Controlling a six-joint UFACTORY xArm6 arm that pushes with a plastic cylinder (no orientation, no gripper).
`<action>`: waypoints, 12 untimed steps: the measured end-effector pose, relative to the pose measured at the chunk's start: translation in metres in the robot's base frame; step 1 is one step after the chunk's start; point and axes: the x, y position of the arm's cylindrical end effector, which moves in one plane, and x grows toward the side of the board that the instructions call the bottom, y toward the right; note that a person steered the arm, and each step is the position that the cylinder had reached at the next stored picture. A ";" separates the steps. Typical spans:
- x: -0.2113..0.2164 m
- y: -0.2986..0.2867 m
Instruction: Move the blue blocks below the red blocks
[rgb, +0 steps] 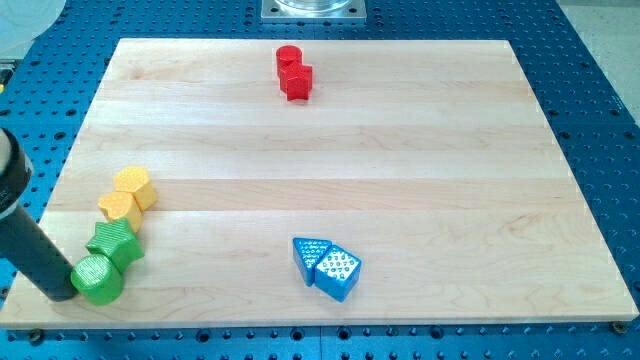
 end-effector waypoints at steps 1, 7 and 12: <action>0.000 0.002; -0.255 0.037; 0.023 0.144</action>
